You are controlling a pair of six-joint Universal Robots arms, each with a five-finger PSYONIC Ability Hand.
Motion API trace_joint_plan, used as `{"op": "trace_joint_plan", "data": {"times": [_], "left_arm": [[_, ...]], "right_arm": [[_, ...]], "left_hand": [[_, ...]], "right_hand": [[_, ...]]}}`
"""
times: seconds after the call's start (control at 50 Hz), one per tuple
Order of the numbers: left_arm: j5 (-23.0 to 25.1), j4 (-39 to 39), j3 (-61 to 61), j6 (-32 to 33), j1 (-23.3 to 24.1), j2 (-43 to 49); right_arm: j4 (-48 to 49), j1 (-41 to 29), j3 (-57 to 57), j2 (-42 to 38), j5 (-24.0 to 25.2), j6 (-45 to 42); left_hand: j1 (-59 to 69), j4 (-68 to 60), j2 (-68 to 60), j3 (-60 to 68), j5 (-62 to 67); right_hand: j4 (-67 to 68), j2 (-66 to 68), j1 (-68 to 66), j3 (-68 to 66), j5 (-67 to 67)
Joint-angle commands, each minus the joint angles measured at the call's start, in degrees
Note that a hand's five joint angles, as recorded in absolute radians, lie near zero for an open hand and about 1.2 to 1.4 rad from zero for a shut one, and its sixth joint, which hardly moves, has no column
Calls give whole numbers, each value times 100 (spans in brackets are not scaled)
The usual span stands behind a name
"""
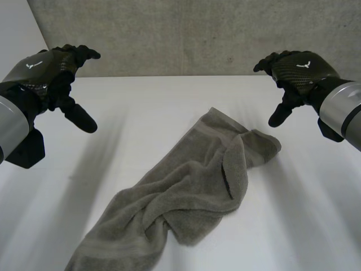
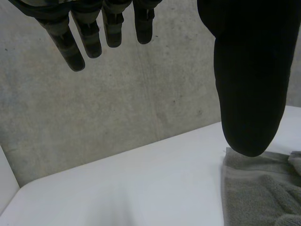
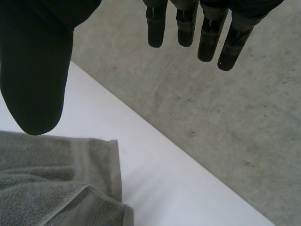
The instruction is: Fold the towel.
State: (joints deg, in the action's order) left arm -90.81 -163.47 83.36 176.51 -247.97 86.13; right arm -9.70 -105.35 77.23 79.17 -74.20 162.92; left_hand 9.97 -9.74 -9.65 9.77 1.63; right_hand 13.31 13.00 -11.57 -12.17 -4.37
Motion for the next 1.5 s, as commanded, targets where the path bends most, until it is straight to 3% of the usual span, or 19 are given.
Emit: {"op": "trace_joint_plan", "data": {"times": [0.02,0.06,0.16,0.34,0.38,0.4,0.42,0.44,0.48,0.58,0.74,0.94,1.0,1.18,1.34,1.36,1.38,1.4,1.5], "left_arm": [[20,-228,399,15,-14,18],[11,-429,549,15,-23,35],[20,-994,1069,103,-269,44],[72,-1240,1657,77,-375,176],[81,-1240,1727,77,-366,193],[90,-1240,1797,77,-357,211],[90,-1240,1798,77,-357,211],[107,-1240,1868,85,-340,220],[160,-1240,1948,86,-340,238],[450,-1205,2115,50,-225,308],[793,-1161,2115,-213,469,624],[758,-1143,1693,-679,1777,1704],[740,-1143,1631,-670,1945,1915],[512,-1178,1578,-618,2033,2312],[-59,-1275,1183,-582,2033,2769],[-155,-1292,1105,-574,2033,2856],[-208,-1293,1034,-574,2033,2926],[-209,-1293,1034,-574,2033,2927],[-218,-1293,946,-486,2033,3059]], "right_arm": [[38,-29,99,-622,284,-893],[29,-82,186,-980,336,-1899],[125,-398,170,-1569,319,-3079],[1154,-522,160,-2406,336,-3301],[1609,-539,204,-2520,345,-3284],[1611,-539,204,-2520,345,-3284],[1751,-574,213,-2572,363,-3284],[1752,-574,213,-2573,363,-3284],[1866,-697,169,-2625,363,-3284],[1866,-732,134,-2494,319,-3258],[1849,-654,-41,-1993,205,-2495],[1664,-653,-68,-2046,-279,-2264],[1620,-645,-42,-2107,-384,-2273],[1611,-645,29,-2265,-402,-2273],[1620,-653,-7,-2423,-332,-2273],[1620,-653,2,-2441,-305,-2273],[1620,-653,2,-2441,-305,-2273],[1620,-662,2,-2476,-296,-2282],[1620,-653,-41,-2599,-288,-2308]], "left_hand": [[25,-47,-57,45,-142],[25,-47,-57,45,-142],[25,-47,-57,45,-142],[25,-47,-57,45,-142],[25,-47,-57,45,-142],[25,-47,-57,45,-142],[25,-47,-57,45,-142],[25,-47,-57,45,-142],[25,-47,-57,45,-142],[75,-98,-107,95,-91],[529,-552,-562,549,363],[3604,-3626,-3636,3624,3437],[3876,-3899,-3908,3896,3710],[3170,-3193,-3203,3190,3004],[2111,-2133,-2143,2130,1944],[2094,-2116,-2126,2114,1928],[2094,-2116,-2126,2114,1927],[2094,-2116,-2126,2114,1927],[2212,-2234,-2244,2231,2045]], "right_hand": [[-331,-300,157,217,437],[-331,-300,157,217,437],[-331,-300,157,217,437],[81,112,-255,-195,25],[2071,2102,-2245,-2184,-1965],[2083,2114,-2257,-2196,-1977],[3415,3446,-3589,-3529,-3309],[3429,3459,-3603,-3542,-3323],[6657,6687,-6831,-6770,-6551],[6669,6700,-6843,-6783,-6563],[6669,6700,-6843,-6783,-6563],[6669,6700,-6843,-6783,-6563],[6669,6700,-6843,-6783,-6563],[6669,6700,-6843,-6783,-6563],[6669,6700,-6843,-6783,-6563],[5459,5490,-5633,-5573,-5354],[5447,5478,-5621,-5561,-5341],[4132,4162,-4306,-4245,-4026],[3177,3208,-3351,-3291,-3071]]}}
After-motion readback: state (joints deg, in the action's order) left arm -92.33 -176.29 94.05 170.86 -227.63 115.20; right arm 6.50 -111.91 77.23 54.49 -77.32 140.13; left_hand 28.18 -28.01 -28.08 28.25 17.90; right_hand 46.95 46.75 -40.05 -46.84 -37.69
